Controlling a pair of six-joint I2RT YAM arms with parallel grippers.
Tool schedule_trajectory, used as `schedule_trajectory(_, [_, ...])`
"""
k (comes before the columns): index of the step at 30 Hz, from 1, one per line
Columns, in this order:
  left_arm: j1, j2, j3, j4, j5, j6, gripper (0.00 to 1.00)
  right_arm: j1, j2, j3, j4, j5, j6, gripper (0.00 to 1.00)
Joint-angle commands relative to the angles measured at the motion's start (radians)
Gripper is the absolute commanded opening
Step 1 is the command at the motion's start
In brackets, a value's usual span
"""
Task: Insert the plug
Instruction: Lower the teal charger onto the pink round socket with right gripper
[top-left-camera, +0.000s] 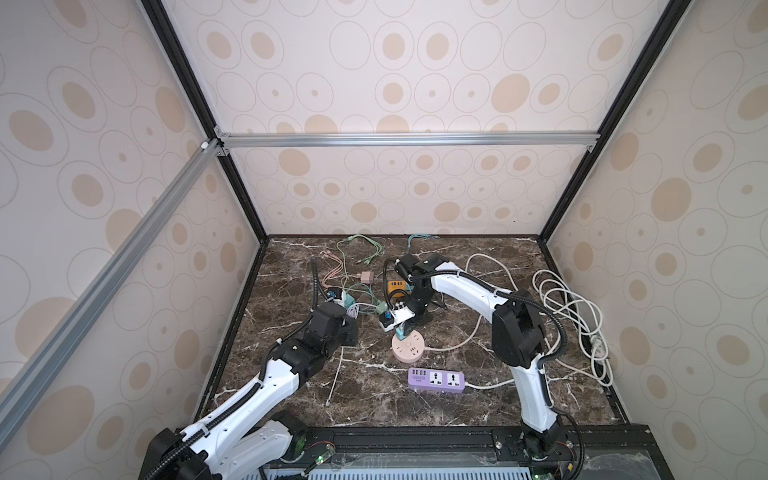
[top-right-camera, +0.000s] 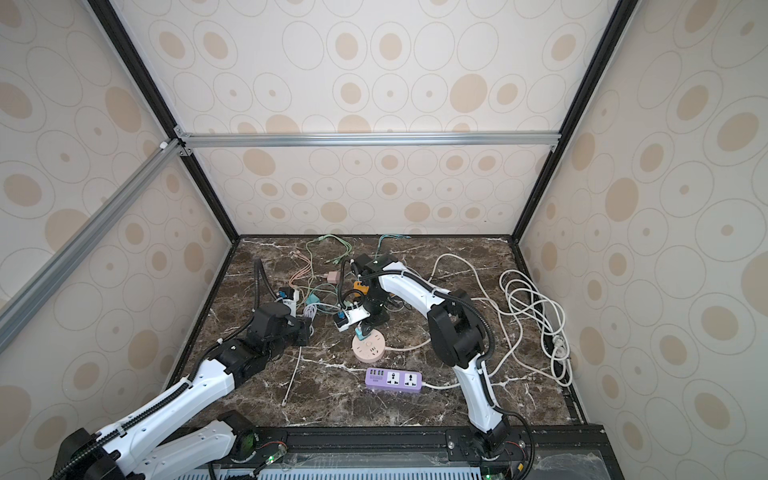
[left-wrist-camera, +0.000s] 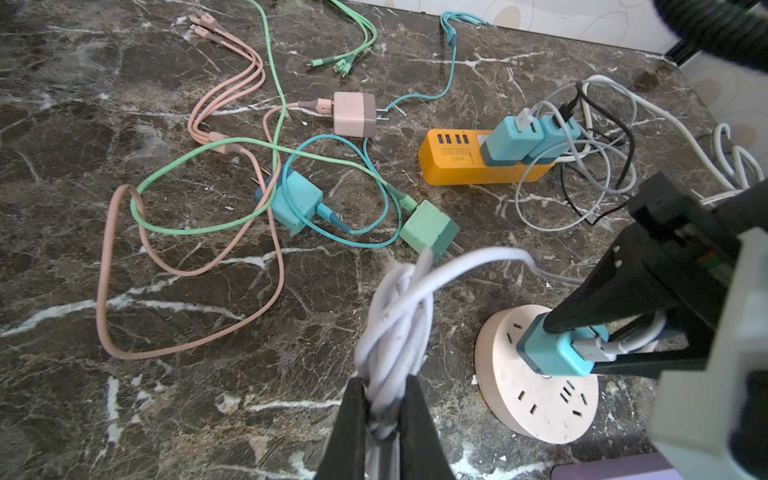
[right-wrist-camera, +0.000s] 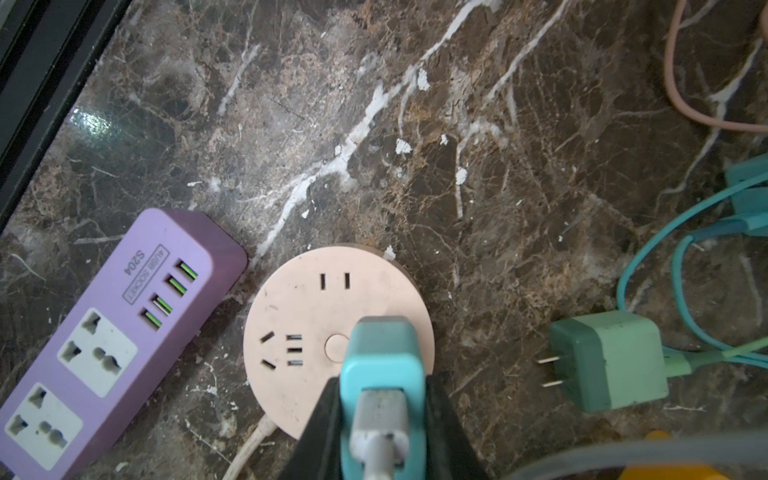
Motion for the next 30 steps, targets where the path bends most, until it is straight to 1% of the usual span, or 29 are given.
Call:
schedule_trajectory(1, [0.006, 0.006, 0.045, -0.003, -0.021, -0.009, 0.0, -0.003, 0.028, -0.032, -0.022, -0.01, -0.018, 0.0])
schedule_trajectory(6, [0.006, 0.007, 0.046, -0.009, -0.024, -0.004, 0.0, -0.003, 0.036, -0.063, -0.01, 0.047, -0.007, 0.0])
schedule_trajectory(8, [0.006, 0.007, 0.045, -0.01, -0.028, -0.003, 0.0, -0.002, 0.035, -0.11, 0.036, 0.084, 0.004, 0.0])
schedule_trajectory(11, [0.006, 0.006, 0.039, -0.005, -0.033, -0.003, 0.0, 0.003, 0.024, -0.224, 0.15, 0.123, 0.015, 0.0])
schedule_trajectory(15, [0.006, 0.006, 0.028, 0.001, -0.038, 0.0, 0.0, 0.002, 0.06, -0.287, 0.181, 0.212, 0.031, 0.0])
schedule_trajectory(18, [0.006, 0.005, 0.019, 0.007, -0.051, -0.003, 0.0, 0.004, 0.052, -0.345, 0.228, 0.271, 0.029, 0.0])
schedule_trajectory(21, [0.007, 0.007, 0.011, 0.017, -0.057, -0.004, 0.0, 0.018, 0.033, -0.35, 0.214, 0.287, 0.055, 0.0])
schedule_trajectory(23, [0.006, 0.013, 0.003, 0.029, -0.058, -0.007, 0.0, 0.023, 0.047, -0.336, 0.187, 0.29, 0.068, 0.0])
schedule_trajectory(26, [0.006, 0.024, -0.006, 0.04, -0.056, -0.013, 0.0, 0.023, 0.07, -0.349, 0.174, 0.304, 0.124, 0.0])
schedule_trajectory(30, [0.007, 0.047, 0.0, 0.037, -0.055, 0.002, 0.0, 0.021, 0.034, -0.351, 0.165, 0.208, 0.211, 0.0])
